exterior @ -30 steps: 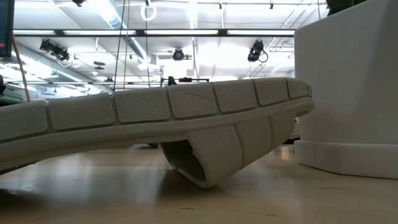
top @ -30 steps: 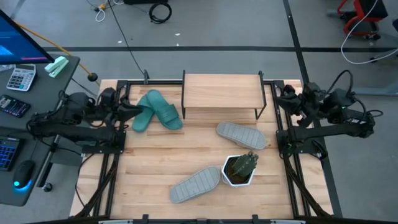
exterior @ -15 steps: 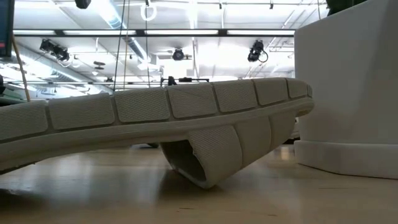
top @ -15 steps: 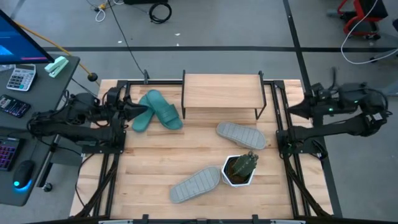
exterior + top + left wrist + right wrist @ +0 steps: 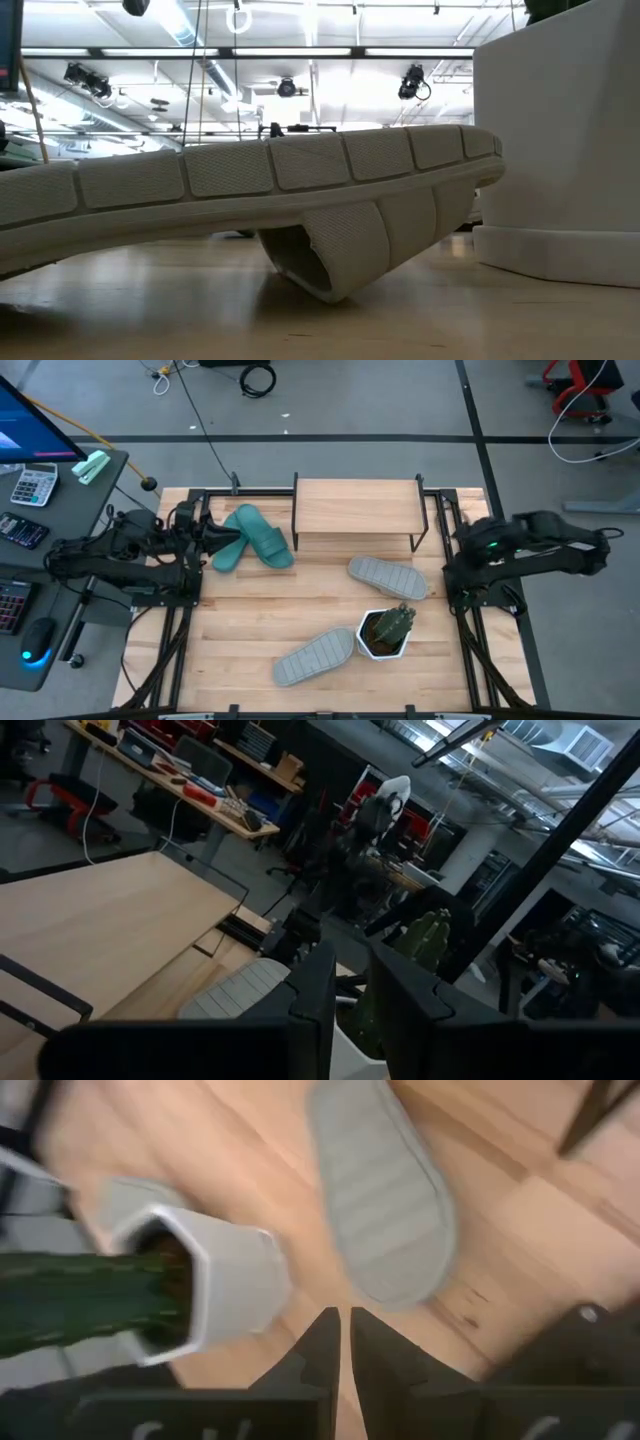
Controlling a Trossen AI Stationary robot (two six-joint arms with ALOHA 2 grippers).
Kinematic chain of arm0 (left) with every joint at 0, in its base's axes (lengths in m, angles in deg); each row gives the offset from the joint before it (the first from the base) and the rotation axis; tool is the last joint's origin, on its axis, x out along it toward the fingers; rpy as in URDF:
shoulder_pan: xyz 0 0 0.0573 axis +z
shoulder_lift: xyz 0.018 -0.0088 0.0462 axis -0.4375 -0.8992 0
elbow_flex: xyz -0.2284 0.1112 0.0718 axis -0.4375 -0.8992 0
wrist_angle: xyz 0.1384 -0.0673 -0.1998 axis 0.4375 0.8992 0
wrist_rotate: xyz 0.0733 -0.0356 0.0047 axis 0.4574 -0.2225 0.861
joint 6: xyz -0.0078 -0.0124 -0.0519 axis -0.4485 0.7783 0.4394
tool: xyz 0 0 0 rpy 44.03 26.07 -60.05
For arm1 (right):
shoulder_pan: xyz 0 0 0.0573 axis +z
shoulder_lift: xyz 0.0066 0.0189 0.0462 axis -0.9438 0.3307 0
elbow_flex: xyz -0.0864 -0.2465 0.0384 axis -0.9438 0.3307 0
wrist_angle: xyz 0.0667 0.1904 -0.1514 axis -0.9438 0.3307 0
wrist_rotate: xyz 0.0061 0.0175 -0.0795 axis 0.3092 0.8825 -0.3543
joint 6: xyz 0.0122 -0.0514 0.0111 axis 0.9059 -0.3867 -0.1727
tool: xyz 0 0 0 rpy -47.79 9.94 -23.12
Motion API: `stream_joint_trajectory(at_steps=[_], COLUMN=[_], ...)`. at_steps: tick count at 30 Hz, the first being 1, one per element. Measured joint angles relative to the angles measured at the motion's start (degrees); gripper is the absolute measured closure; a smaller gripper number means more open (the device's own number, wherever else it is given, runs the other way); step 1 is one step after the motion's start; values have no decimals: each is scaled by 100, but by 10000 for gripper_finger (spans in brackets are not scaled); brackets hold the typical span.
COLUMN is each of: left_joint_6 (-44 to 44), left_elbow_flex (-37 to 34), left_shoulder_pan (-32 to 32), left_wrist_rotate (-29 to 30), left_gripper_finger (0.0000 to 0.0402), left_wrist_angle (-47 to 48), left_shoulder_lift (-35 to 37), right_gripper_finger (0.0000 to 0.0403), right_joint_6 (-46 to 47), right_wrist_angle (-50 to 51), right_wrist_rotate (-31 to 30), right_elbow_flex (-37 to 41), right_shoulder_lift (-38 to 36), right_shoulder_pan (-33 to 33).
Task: Pick and place slides into the shelf
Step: Put the right gray slipper on the shelf
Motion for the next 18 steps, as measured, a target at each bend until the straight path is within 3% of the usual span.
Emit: stream_joint_trajectory(at_steps=[7, 12, 18], left_joint_6=[28, 48, 48], left_elbow_flex=[0, 0, 0], left_shoulder_pan=[0, 0, 0], left_wrist_rotate=[-2, -2, -2], left_gripper_finger=[322, 313, 306], left_wrist_angle=[2, 2, 2], left_shoulder_lift=[-1, -1, 2], right_gripper_finger=[328, 246, 131], right_joint_6=[266, 325, 614], right_wrist_angle=[-427, -829, -1140], right_wrist_rotate=[206, 225, 177], right_elbow_flex=[1144, 1685, 1725], right_shoulder_lift=[212, 249, 556], right_shoulder_pan=[0, -10, -201])
